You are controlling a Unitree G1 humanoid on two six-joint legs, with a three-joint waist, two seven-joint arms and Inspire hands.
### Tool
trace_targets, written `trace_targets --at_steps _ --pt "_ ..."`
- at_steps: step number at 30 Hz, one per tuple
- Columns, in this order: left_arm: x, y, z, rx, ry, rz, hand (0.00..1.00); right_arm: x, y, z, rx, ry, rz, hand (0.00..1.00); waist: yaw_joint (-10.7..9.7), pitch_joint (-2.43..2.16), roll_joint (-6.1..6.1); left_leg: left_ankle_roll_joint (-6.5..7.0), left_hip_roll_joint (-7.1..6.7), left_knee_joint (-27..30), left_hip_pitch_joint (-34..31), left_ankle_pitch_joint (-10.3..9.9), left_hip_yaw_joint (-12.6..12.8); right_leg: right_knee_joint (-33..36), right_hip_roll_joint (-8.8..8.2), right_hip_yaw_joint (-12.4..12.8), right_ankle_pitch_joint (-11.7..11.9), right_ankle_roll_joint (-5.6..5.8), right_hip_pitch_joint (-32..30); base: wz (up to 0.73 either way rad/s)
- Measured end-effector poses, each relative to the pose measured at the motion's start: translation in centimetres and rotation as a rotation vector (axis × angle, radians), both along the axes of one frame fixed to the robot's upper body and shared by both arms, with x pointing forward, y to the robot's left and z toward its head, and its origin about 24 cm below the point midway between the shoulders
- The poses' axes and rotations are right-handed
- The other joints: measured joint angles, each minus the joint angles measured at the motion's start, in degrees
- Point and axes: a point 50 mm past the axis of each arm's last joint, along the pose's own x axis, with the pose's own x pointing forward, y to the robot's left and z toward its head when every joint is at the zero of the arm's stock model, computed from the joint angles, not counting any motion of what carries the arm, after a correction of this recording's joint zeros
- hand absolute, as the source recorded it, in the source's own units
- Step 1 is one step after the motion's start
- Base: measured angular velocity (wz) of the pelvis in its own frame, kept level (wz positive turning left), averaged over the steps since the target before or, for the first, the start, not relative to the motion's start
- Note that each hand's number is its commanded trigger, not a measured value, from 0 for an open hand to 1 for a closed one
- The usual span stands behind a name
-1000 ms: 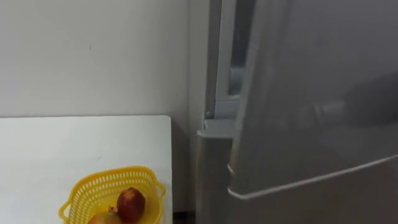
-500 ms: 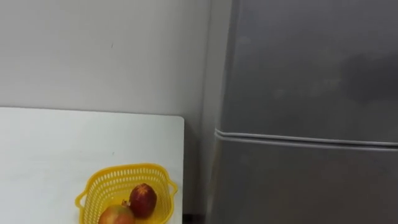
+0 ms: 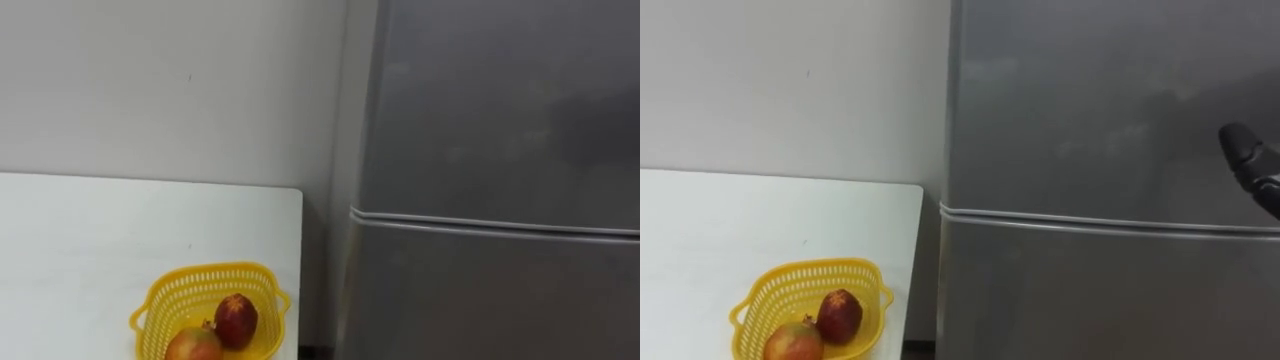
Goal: Retrieve from the upper fridge
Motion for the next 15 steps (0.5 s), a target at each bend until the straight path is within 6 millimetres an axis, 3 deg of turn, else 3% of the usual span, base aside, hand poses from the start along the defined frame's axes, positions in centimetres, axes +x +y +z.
trace_targets --at_steps 10,15 --pt "0.0 0.2 0.1 0.005 -0.007 0.002 0.00 -0.1 -0.5 0.4 -0.014 0.010 -0.024 0.00 -0.6 -0.24 -0.14 0.01 -0.11 0.2 -0.3 0.0 -0.2 -0.1 -0.04 -0.2 0.0 0.02 -0.1 0.02" --pt "-0.3 1.2 0.3 0.034 -0.009 0.037 0.00 -0.4 -1.2 1.2 -0.047 0.003 -0.052 0.00 -1.1 -1.09 -0.24 0.00 -0.07 0.1 -0.1 0.0 -0.2 -0.2 0.29 0.0 0.0 0.03 0.1 0.03"
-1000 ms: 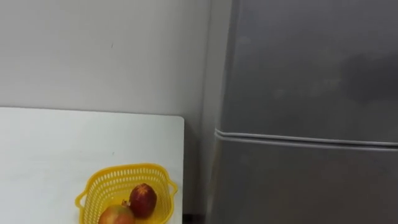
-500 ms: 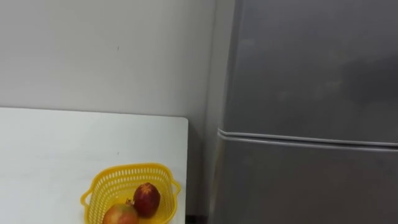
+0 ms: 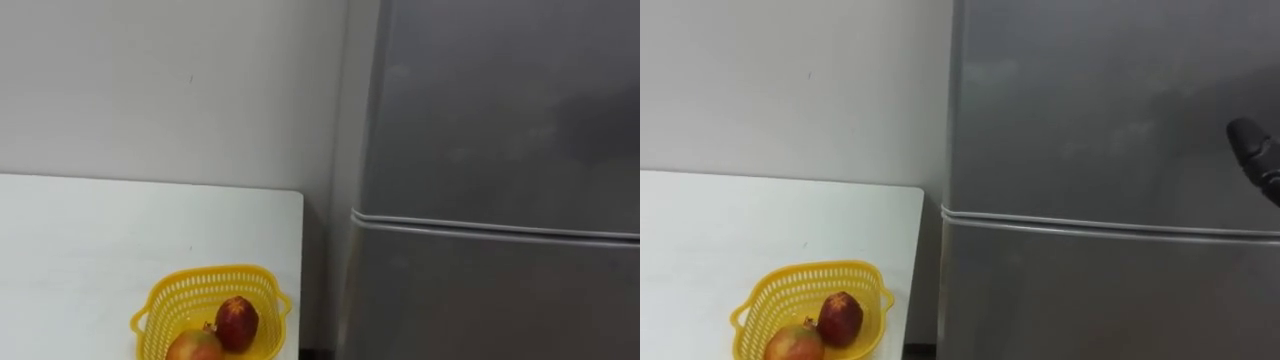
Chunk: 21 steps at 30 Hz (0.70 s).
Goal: Retrieve from the upper fridge
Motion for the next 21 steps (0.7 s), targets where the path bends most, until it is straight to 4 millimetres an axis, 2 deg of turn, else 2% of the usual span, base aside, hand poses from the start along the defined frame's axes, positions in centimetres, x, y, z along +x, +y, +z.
trace_targets --at_steps 4,7,10,11,12,16,18,19,21 --pt "-0.7 0.1 0.1 0.008 0.012 0.008 0.00 -0.6 -0.9 0.3 0.022 -0.017 -0.051 0.00 -1.0 0.06 0.17 0.00 0.00 -0.1 -0.1 0.0 -0.1 -0.1 -0.05 -0.1 0.0 0.00 -0.1 0.01" --pt "-1.3 0.4 0.3 0.025 0.018 0.032 0.00 -1.6 -2.5 0.2 0.077 -0.031 -0.127 0.00 -1.5 0.09 0.28 -0.01 0.15 -0.1 -0.1 0.0 0.1 -0.9 -0.27 0.0 0.0 0.01 0.1 0.00" --pt "-2.1 0.6 0.4 0.043 0.032 0.046 0.00 -2.4 -3.9 -0.2 0.133 -0.032 -0.198 0.00 -3.1 0.16 0.46 -0.01 0.25 -0.2 -0.1 0.0 0.3 -1.0 -0.27 0.0 0.0 0.01 0.0 0.00" --pt "-2.2 0.7 0.5 0.052 0.032 0.052 0.00 -2.6 -4.8 -0.7 0.180 -0.025 -0.222 0.00 -4.1 0.33 0.71 -0.02 0.26 -0.2 -0.2 0.0 0.3 -1.0 -0.27 -0.1 0.0 0.01 -0.1 0.00" --pt "-2.1 0.8 0.5 0.063 0.028 0.054 0.00 -3.1 -5.7 -1.4 0.239 -0.015 -0.247 0.00 -4.4 0.18 0.52 -0.02 0.23 -0.3 -0.2 0.0 0.4 -0.9 -0.26 0.1 0.0 0.02 -0.1 0.00" --pt "-1.8 1.0 0.6 0.081 0.013 0.064 0.00 -4.9 -8.5 -4.2 0.428 0.023 -0.340 0.00 -6.0 0.19 0.97 -0.02 0.24 -0.8 -0.5 0.0 0.6 -1.6 -0.28 0.0 0.0 0.10 -0.1 -0.01" --pt "-1.4 1.3 0.7 0.091 -0.001 0.068 0.00 -5.9 -10.2 -6.6 0.526 0.079 -0.427 0.00 -7.1 0.10 1.23 -0.01 0.24 -0.8 -1.0 0.0 0.6 -1.6 -0.27 0.1 0.1 0.14 -0.5 0.00" --pt "-1.2 1.3 0.7 0.093 -0.004 0.068 0.00 -6.2 -10.5 -7.2 0.548 0.095 -0.448 0.00 -7.3 0.11 1.44 -0.02 0.23 -0.8 -1.1 0.0 0.7 -1.5 -0.25 0.2 0.1 0.16 -0.5 -0.07" --pt "-0.6 1.6 0.8 0.104 -0.023 0.076 0.00 -7.7 -11.3 -9.7 0.614 0.183 -0.509 0.00 -7.3 0.03 2.02 -0.02 0.11 -0.8 -1.1 0.0 1.3 -1.3 0.17 1.3 0.1 0.15 -1.0 -0.15"
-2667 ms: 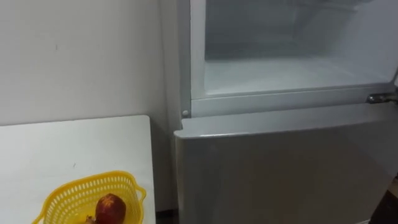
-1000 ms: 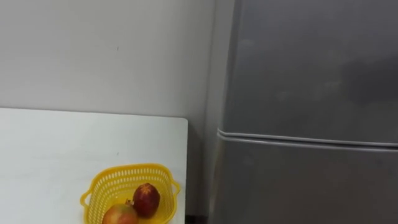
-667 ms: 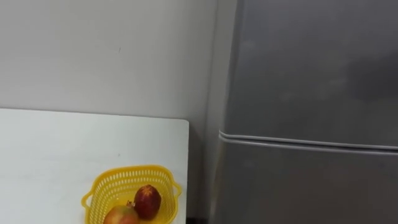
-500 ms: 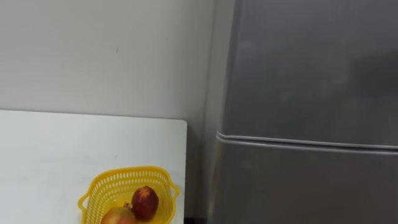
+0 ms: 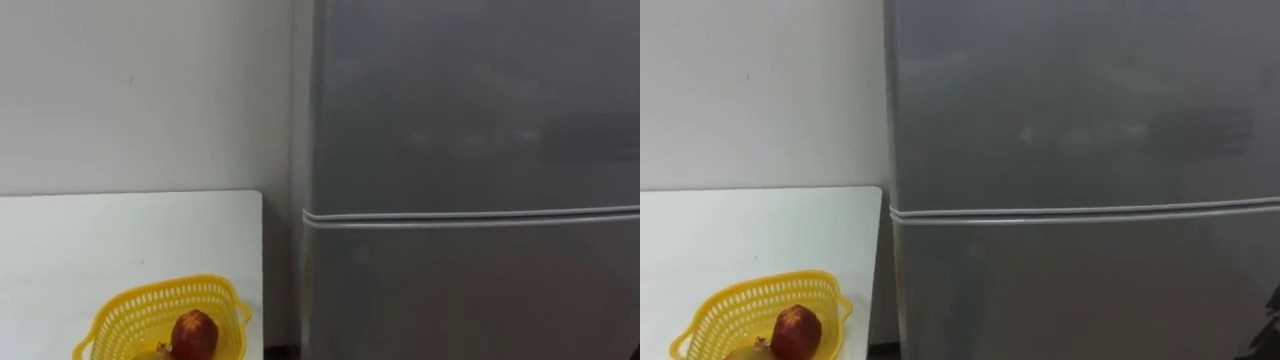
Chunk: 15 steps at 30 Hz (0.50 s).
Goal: Retrieve from the upper fridge
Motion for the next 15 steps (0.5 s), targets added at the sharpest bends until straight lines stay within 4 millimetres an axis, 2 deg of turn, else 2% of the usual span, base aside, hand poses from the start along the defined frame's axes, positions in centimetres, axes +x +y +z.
trace_targets --at_steps 1,3,4,6,7,9,10,12,15 --pt "0.1 0.1 0.0 0.006 -0.004 0.001 0.00 -0.4 -0.1 -0.8 0.019 0.033 -0.006 0.00 0.1 -0.01 0.03 0.00 0.04 0.0 0.0 0.0 0.2 0.0 0.08 0.2 0.0 -0.01 -0.1 -0.15" --pt "0.4 0.3 0.1 0.020 -0.005 -0.007 0.00 -2.0 -0.7 -3.9 0.113 0.151 -0.043 0.00 0.1 -0.02 0.01 -0.01 0.20 -0.2 0.1 0.0 0.9 0.1 0.09 0.5 -0.1 -0.13 0.0 -0.12" --pt "0.5 0.3 0.1 0.021 -0.003 -0.006 0.00 -2.3 -0.7 -4.8 0.142 0.178 -0.055 0.00 0.1 -0.01 -0.01 -0.02 0.25 -0.2 0.2 0.0 1.0 0.3 0.12 0.7 -0.1 -0.16 -0.1 -0.12" --pt "1.1 0.2 0.0 0.014 -0.009 -0.010 0.00 -3.5 -0.2 -9.0 0.262 0.317 -0.070 0.00 0.2 0.11 -0.25 -0.02 0.34 -0.3 0.2 0.0 1.2 0.3 0.17 0.9 -0.1 -0.18 -0.1 -0.06" --pt "1.3 0.1 -0.1 0.012 -0.008 -0.016 0.00 -3.9 0.1 -10.2 0.291 0.358 -0.065 0.00 0.1 0.13 -0.30 -0.02 0.35 -0.3 0.2 0.0 1.1 0.3 0.17 0.8 -0.1 -0.18 0.0 0.04" --pt "2.1 -0.5 -0.3 -0.004 -0.013 -0.044 0.00 -5.8 2.6 -14.8 0.448 0.496 -0.045 0.00 0.2 0.16 -0.47 -0.03 0.33 -0.4 0.5 0.0 1.1 0.3 0.17 0.4 -0.1 -0.18 0.2 0.06" --pt "2.3 -0.6 -0.4 -0.008 -0.014 -0.054 0.00 -6.2 3.3 -15.8 0.488 0.527 -0.039 0.00 0.3 0.17 -0.48 -0.03 0.31 -0.4 0.6 0.0 1.1 0.3 0.17 0.4 -0.1 -0.18 0.2 0.00" --pt "2.6 -1.0 -0.5 -0.018 -0.013 -0.075 0.00 -8.2 6.0 -19.0 0.600 0.656 -0.012 0.00 0.8 0.24 -0.26 -0.03 0.21 -0.4 0.9 0.0 1.1 -0.7 0.04 0.6 -0.2 -0.15 0.5 0.00" --pt "2.6 -1.1 -0.5 -0.019 -0.013 -0.075 0.00 -10.8 8.4 -21.6 0.680 0.801 -0.002 0.00 1.4 0.31 0.13 -0.02 0.01 -0.2 1.1 0.0 1.1 -0.5 -0.11 0.7 -0.4 0.12 0.8 0.05"
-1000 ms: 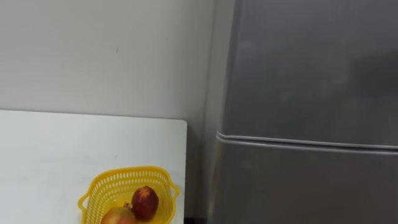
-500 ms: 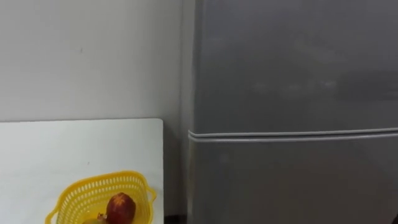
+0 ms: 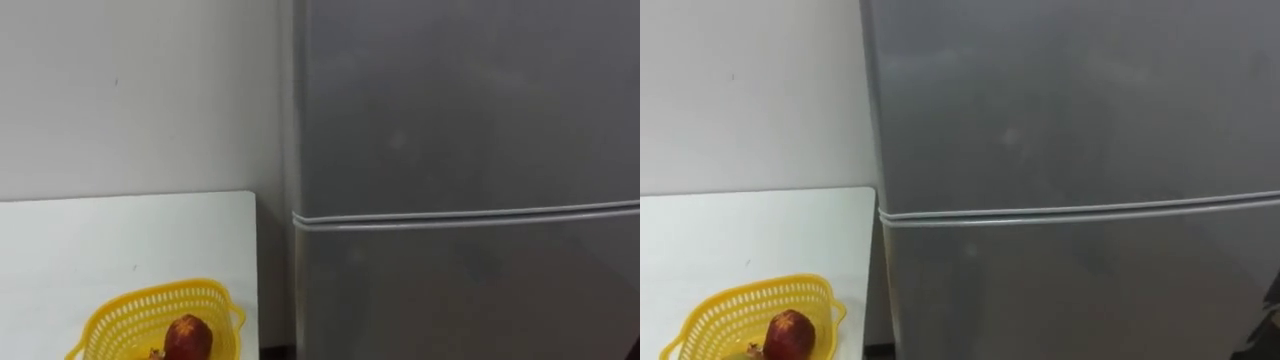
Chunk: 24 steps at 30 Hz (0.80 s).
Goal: Retrieve from the upper fridge
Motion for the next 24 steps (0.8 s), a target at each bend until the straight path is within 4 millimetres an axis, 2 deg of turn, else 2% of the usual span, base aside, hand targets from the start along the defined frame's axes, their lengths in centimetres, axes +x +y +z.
trace_targets --at_steps 6,7,9,10,12,14,16,24 --pt "-0.4 -0.2 -0.1 -0.001 0.030 0.015 0.00 -3.4 2.9 -2.4 0.109 0.213 0.142 0.00 0.1 0.03 1.30 0.00 -0.21 -0.1 0.5 0.0 -0.6 0.0 -0.24 -0.7 0.0 0.02 1.0 0.05" --pt "-0.5 -0.2 -0.1 -0.003 0.034 0.022 0.00 -3.9 3.2 -2.6 0.128 0.224 0.144 0.00 0.1 0.05 1.36 0.01 -0.25 -0.1 0.6 0.0 -0.9 0.0 -0.28 -1.0 0.0 0.06 1.2 0.21" --pt "-0.8 -0.7 -0.3 -0.017 0.058 0.033 0.00 -6.1 4.3 -3.3 0.216 0.280 0.158 0.00 0.1 0.04 1.44 0.01 -0.51 -0.1 1.2 0.0 -1.8 -0.2 -0.50 -1.7 -0.5 0.21 2.1 0.20" --pt "-0.9 -0.8 -0.3 -0.021 0.066 0.033 0.00 -6.4 4.6 -3.4 0.235 0.297 0.176 0.00 0.4 0.05 1.45 0.01 -0.55 -0.1 1.5 0.0 -1.8 -0.2 -0.56 -1.8 -0.6 0.22 2.3 0.08" --pt "-1.6 -1.1 -0.4 -0.034 0.102 0.040 0.00 -7.6 5.8 -3.9 0.297 0.411 0.333 0.00 0.7 0.07 1.50 0.01 -0.59 -0.4 2.0 0.0 -2.1 -0.2 -0.57 -1.8 -0.8 0.23 2.7 0.00" --pt "-1.6 -1.1 -0.4 -0.044 0.118 0.044 0.00 -8.0 6.2 -4.0 0.316 0.476 0.468 0.00 1.2 0.09 1.57 0.01 -0.59 -0.4 1.8 0.0 -2.1 -0.1 -0.57 -1.8 -0.8 0.23 2.5 0.00" --pt "-1.5 -1.2 -0.5 -0.055 0.127 0.042 0.00 -7.8 6.5 -4.1 0.322 0.524 0.594 0.00 2.1 0.10 1.66 0.01 -0.63 -0.3 1.7 0.0 -2.0 0.0 -0.65 -1.8 -0.8 0.24 2.3 0.00" --pt "-0.5 -2.5 -1.2 -0.113 0.177 -0.060 0.00 -3.6 8.1 -4.7 0.296 0.526 1.070 0.00 5.5 0.22 2.17 0.01 -0.58 0.0 1.4 0.0 -2.2 -0.2 -0.58 -1.8 -0.5 0.22 2.0 0.00"
